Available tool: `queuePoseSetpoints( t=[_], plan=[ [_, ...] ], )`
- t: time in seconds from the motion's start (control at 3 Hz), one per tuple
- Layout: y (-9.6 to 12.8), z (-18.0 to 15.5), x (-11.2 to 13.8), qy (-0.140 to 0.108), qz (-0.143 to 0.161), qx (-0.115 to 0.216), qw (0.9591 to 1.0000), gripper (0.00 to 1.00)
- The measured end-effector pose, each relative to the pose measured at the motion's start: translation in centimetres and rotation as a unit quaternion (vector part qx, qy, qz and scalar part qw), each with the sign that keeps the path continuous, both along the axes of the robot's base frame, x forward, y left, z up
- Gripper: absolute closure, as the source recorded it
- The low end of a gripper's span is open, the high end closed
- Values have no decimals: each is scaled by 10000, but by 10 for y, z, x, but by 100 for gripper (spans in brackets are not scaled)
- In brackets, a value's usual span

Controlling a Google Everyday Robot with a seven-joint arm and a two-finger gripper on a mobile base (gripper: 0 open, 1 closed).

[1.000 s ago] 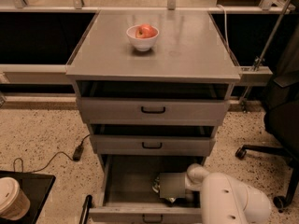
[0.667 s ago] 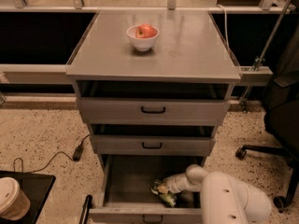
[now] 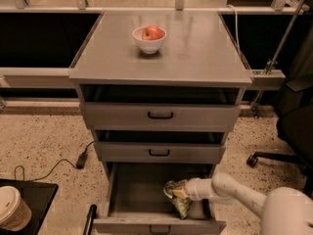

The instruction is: Pick green jalapeno chip bag from bottom drawer and place on counter

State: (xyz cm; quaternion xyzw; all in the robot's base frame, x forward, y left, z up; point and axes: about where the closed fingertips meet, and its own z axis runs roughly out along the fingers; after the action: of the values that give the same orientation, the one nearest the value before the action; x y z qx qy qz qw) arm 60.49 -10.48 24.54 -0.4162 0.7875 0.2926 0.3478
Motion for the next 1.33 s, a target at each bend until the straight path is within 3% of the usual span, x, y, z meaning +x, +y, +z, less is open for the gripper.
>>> queuePoseSetpoints(
  t=[0.33,0.67,1.0,1.33],
  plan=[
    [-33,95,-10,-717,-107,80,9973,100],
    [-32,95,-10,-716,-105,81,9973,100],
    [-32,120,-18,-993,-175,-79,9949,100],
    [-43,214,-21,-1949,-438,-502,9786,100]
  ],
)
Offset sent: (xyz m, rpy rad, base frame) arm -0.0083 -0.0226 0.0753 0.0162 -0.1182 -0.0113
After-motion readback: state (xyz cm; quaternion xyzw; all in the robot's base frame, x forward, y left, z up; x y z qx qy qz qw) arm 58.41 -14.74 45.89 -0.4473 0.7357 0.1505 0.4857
